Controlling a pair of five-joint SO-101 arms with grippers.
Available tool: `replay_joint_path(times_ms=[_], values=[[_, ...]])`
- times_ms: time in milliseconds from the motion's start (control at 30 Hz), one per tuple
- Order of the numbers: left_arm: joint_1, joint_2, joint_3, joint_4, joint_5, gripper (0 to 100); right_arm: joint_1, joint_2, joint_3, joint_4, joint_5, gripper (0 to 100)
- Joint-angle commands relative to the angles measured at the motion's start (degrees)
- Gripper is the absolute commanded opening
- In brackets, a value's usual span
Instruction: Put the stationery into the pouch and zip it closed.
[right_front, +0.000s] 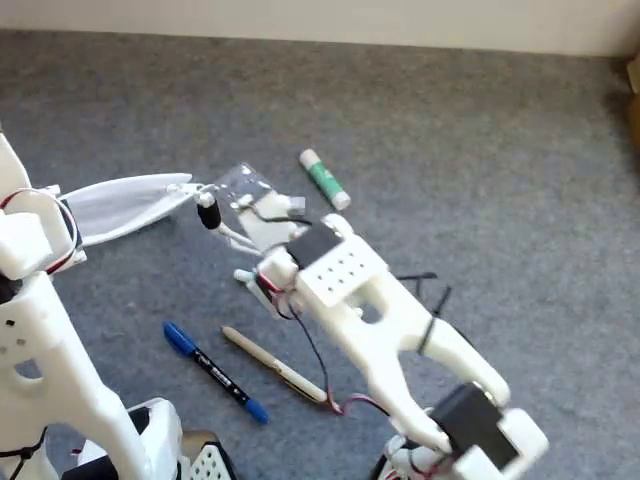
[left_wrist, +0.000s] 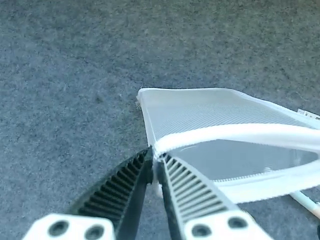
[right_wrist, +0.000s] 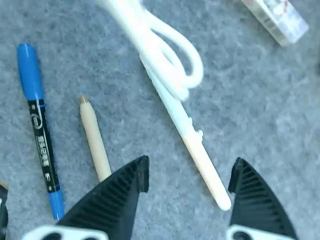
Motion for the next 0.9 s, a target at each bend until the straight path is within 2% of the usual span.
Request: replay_joint_path(times_ms=[0, 433, 867], values=[[-0.75, -0.4, 0.22, -0.09, 0.53, 1, -1.98, 5.32, -8.57, -0.22, 0.79, 24.5], [-0.84, -0.48, 0.22, -0.09, 0.53, 1, -2.51, 26.59, -25.27, 0.22, 0.79, 24.5], [-0.84, -0.48, 0.31, -0.09, 0.53, 1, -4.79, 29.41, -25.1, 0.4, 0.62, 24.5]])
